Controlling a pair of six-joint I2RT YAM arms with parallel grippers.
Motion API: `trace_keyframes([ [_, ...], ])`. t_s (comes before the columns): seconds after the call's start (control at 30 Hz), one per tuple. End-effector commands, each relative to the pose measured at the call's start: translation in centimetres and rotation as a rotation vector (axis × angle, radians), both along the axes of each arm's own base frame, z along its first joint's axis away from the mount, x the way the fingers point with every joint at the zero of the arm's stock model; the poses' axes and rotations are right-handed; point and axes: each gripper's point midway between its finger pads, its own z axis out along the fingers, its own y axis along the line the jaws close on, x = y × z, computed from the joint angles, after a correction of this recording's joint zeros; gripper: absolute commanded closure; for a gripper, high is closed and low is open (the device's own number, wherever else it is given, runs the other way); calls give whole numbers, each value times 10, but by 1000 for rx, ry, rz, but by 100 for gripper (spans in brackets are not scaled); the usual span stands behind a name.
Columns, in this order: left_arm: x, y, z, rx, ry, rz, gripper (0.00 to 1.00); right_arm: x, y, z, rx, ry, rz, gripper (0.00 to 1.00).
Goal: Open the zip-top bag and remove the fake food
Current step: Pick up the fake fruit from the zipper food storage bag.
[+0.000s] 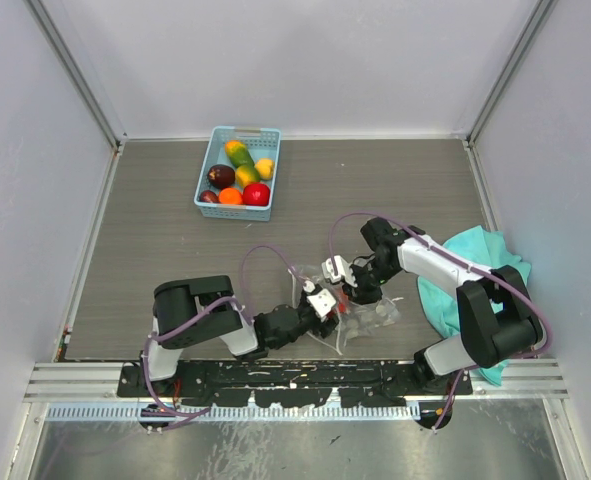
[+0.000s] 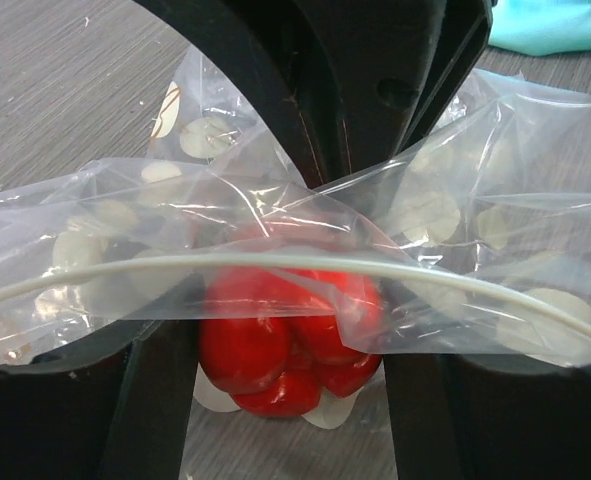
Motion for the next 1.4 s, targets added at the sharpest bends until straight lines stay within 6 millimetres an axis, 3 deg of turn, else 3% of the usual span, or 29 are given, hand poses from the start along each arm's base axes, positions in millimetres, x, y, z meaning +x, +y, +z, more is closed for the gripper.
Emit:
trace_keyframes([
  [0.0, 3, 3, 15, -65, 9, 38, 44, 2, 4, 3, 11, -8, 2, 83],
  [0.23, -2, 14, 29, -129, 57, 48, 59, 4, 2, 4, 3, -20, -5, 83],
  [0.43, -10, 25, 39, -189, 125, 47, 62, 9, -2, 3, -8, -31, -24, 83],
  [0.73, -20, 35, 40, -254, 247, 52, 63, 14, -6, 2, -23, -45, -53, 82],
  [0.83, -23, 35, 36, -251, 282, 53, 63, 17, -5, 10, 4, -51, -72, 81],
  [0.93, -25, 37, 30, -239, 304, 52, 64, 21, -4, 29, 75, -69, -102, 74],
  [1.07, -25, 40, 26, -241, 326, 51, 64, 21, -11, 56, 181, -122, -122, 56],
  [1.2, -24, 42, 25, -251, 344, 47, 64, 9, -15, 73, 260, -156, -79, 41],
  [1.37, -22, 45, 24, -260, 367, 49, 64, -16, -11, 77, 324, -158, 44, 25],
])
